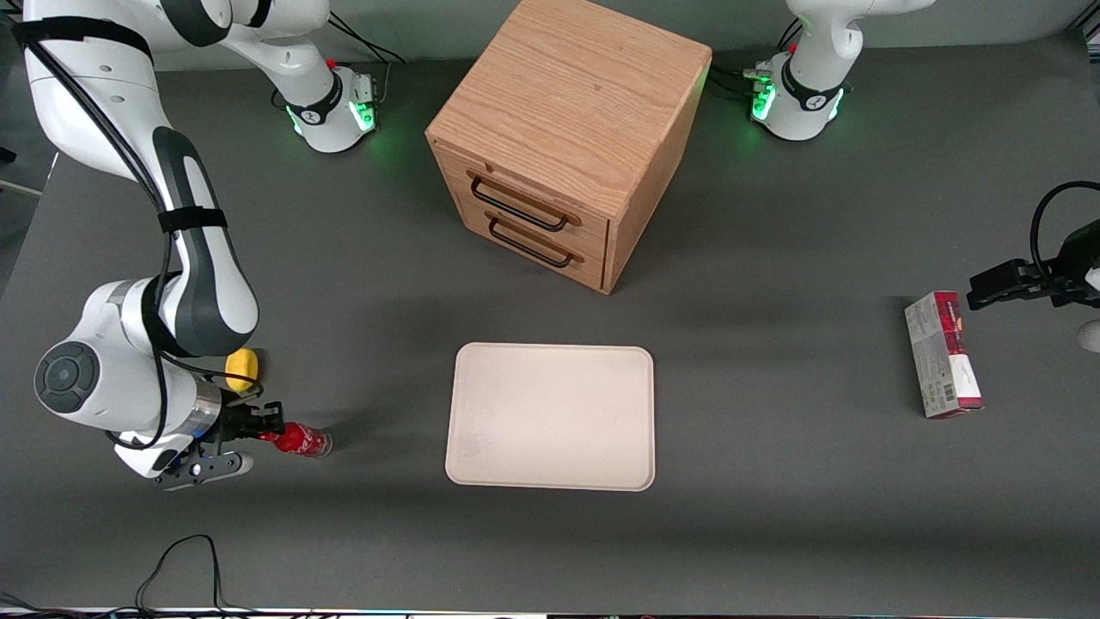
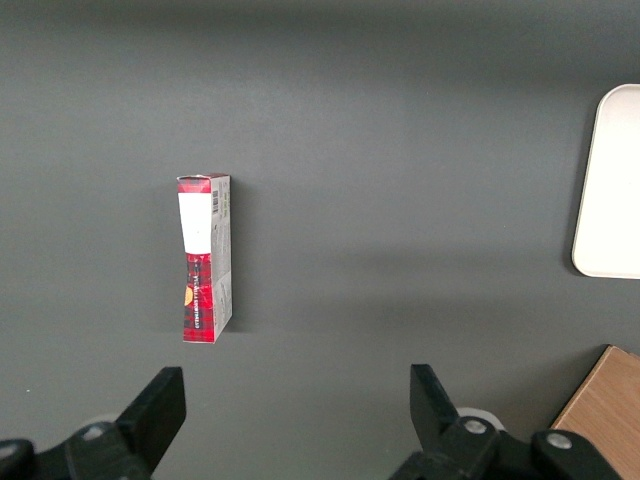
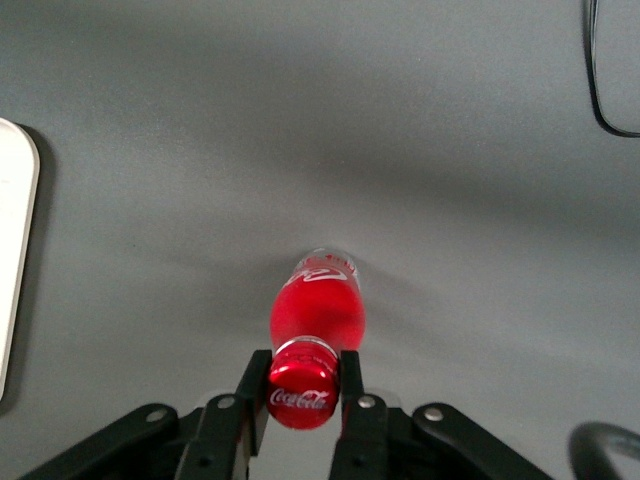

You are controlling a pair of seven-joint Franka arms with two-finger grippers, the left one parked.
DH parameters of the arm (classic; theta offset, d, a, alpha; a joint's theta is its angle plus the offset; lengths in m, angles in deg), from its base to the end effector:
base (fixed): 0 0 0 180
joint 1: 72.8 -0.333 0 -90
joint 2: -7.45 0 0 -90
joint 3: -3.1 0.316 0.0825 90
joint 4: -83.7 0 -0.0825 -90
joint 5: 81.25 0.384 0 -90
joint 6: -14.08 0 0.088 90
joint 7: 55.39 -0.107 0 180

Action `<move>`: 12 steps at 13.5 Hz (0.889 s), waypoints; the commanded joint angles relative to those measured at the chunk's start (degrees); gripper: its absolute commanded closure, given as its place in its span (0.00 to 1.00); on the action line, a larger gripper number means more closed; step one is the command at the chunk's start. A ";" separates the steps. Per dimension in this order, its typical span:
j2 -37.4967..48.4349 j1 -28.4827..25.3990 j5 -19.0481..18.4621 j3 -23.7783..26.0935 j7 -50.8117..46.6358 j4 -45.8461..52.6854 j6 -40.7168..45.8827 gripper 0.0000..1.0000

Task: Place coke bottle on tray
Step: 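Close the right gripper on the bottle and lift it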

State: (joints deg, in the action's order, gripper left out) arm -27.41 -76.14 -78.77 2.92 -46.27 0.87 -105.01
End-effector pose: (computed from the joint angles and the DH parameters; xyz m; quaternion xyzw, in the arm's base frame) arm 0.7160 0.0421 0.3350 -0.9950 -0.0970 -0.0131 0.0175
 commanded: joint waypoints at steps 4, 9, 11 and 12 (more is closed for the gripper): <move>4.44 0.25 -0.28 0.01 0.64 3.27 9.71 1.00; 15.50 -0.01 -0.02 -1.48 0.20 5.84 28.18 1.00; 21.82 -0.10 -0.02 -1.93 0.64 3.22 32.68 1.00; 25.51 -0.10 -0.02 -2.02 0.81 0.33 32.87 1.00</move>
State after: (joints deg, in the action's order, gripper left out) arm -9.64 -76.00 -78.77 1.35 -46.28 7.59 -73.00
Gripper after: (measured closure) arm 0.687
